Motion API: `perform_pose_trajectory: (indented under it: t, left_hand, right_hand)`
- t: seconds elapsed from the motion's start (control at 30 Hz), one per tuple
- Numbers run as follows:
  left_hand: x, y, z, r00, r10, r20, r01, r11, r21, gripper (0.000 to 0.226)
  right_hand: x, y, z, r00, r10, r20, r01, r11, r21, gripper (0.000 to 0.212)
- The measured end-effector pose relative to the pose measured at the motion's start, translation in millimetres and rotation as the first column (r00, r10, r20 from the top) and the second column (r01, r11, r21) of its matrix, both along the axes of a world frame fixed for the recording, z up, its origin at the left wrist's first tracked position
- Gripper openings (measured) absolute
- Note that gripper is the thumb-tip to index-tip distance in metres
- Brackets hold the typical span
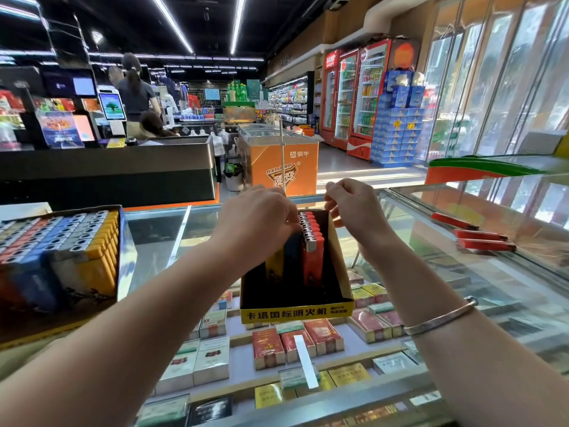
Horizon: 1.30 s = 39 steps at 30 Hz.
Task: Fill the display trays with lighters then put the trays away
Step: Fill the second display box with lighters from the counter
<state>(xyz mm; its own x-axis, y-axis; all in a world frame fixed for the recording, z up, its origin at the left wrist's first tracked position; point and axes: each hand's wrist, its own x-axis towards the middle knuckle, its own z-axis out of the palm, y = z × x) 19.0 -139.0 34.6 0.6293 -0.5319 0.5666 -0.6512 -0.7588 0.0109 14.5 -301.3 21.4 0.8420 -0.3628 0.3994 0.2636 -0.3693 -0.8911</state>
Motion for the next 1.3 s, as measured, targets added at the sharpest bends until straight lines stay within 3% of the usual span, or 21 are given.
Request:
perform_pose_trajectory:
  t: [0.1,0.27,0.37,0.47,0.63,0.8,1.03,1.2,1.3]
  left_hand:
    - [-1,5,-4,0.999,-0.018,-0.045,0.019,0.999,0.028,0.027]
    - [-5,29,-25,0.953,-0.021,-0.301,0.049,0.995,0.088,0.064]
    - [-7,43,-44,0.868,-0.163,-0.469,0.073,0.976,-0.205,0.073]
    - [-12,36,-54,0.759,-0.376,-0.531,0.098,0.873,-0.479,0.093]
    - [-14,27,-56,0.622,-0.509,-0.595,0.035,0.777,-0.629,0.113]
    - [-13,22,-59,0.636,-0.508,-0.581,0.074,0.789,-0.610,0.101]
    - [-13,15,-70,0.659,-0.547,-0.516,0.148,0.767,-0.624,0.093]
    - [-19,12,-71,0.626,-0.587,-0.513,0.179,0.749,-0.638,0.097]
    - [-21,13,-71,0.631,-0.584,-0.510,0.183,0.752,-0.634,0.098]
  right_hand:
    - [0,0,0,1.000,0.004,0.003,-0.004,1.000,-0.001,0.027]
    - [3,-2,-1,1.000,0.009,0.004,-0.009,1.000,-0.003,0.027]
    - [3,-3,-3,1.000,0.015,0.002,-0.015,1.000,-0.004,0.027]
    - [3,-3,-4,1.000,0.003,0.009,-0.003,1.000,-0.008,0.027]
    - [3,-7,-3,0.996,-0.072,0.045,0.075,0.994,-0.079,0.027]
    - [7,-25,-7,0.966,-0.253,0.045,0.257,0.947,-0.193,0.022]
    - [-9,-81,-24,0.859,-0.509,-0.051,0.373,0.692,-0.618,0.024]
    - [-31,-136,-42,0.638,-0.755,-0.155,0.338,0.454,-0.824,0.033]
    - [-41,-153,-51,0.525,-0.826,-0.208,0.256,0.386,-0.886,0.036]
